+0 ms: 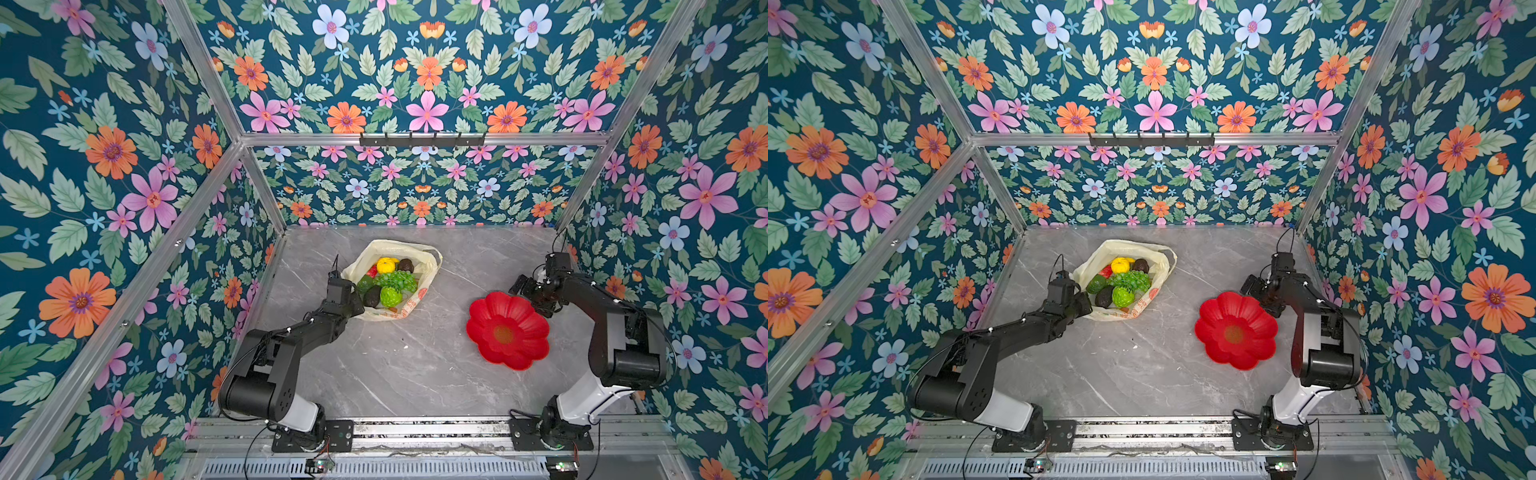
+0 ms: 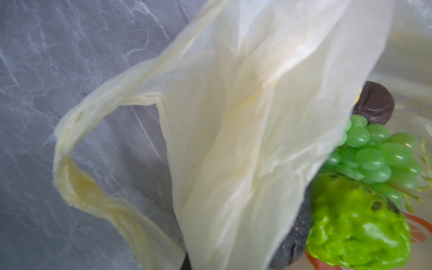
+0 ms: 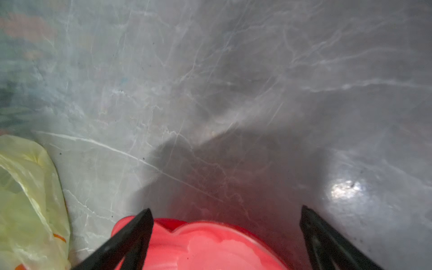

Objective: Take fruits out of the plastic bag
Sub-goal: Move the plate to the center of the table.

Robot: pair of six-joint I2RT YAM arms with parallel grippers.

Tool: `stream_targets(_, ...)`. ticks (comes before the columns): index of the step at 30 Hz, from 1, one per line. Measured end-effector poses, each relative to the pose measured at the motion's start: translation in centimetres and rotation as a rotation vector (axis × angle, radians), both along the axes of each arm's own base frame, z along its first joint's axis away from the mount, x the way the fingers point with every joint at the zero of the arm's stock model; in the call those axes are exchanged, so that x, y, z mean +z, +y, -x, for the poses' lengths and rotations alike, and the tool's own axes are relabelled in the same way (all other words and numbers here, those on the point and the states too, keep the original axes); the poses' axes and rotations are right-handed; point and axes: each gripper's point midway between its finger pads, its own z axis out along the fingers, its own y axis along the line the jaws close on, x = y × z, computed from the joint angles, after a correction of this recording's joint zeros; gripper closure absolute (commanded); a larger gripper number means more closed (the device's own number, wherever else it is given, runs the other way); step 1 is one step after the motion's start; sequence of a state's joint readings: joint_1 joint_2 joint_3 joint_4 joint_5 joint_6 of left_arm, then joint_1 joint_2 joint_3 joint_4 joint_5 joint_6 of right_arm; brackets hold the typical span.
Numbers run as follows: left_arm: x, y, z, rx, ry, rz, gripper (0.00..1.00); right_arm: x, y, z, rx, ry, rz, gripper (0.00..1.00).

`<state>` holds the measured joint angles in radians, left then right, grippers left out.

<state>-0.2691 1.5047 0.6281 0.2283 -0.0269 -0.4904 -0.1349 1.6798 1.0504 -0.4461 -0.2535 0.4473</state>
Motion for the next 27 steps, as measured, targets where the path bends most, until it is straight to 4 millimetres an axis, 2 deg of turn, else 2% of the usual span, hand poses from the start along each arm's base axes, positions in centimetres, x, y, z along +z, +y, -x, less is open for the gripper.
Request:
stream_targets(5,0.0,0.0,0.0,0.000,0.000,0.000,1.00,-0.5,2.3,0.7,0.045,0.019,-0.012,0.01)
stream_targets(10,-0.1,0.0,0.0,0.000,0.001,0.000,1.00,0.2,5.0,1.9,0.112,0.005,-0.012,0.01)
stream_targets(19,-0.2,0.0,0.0,0.000,0.004,-0.001,1.00,0.2,8.2,4.0,0.200,0.025,0.009,0.01)
stream_targets(27,-0.2,0.0,0.0,0.000,0.004,-0.002,1.00,0.0,11.5,6.6,0.313,0.062,0.036,0.01)
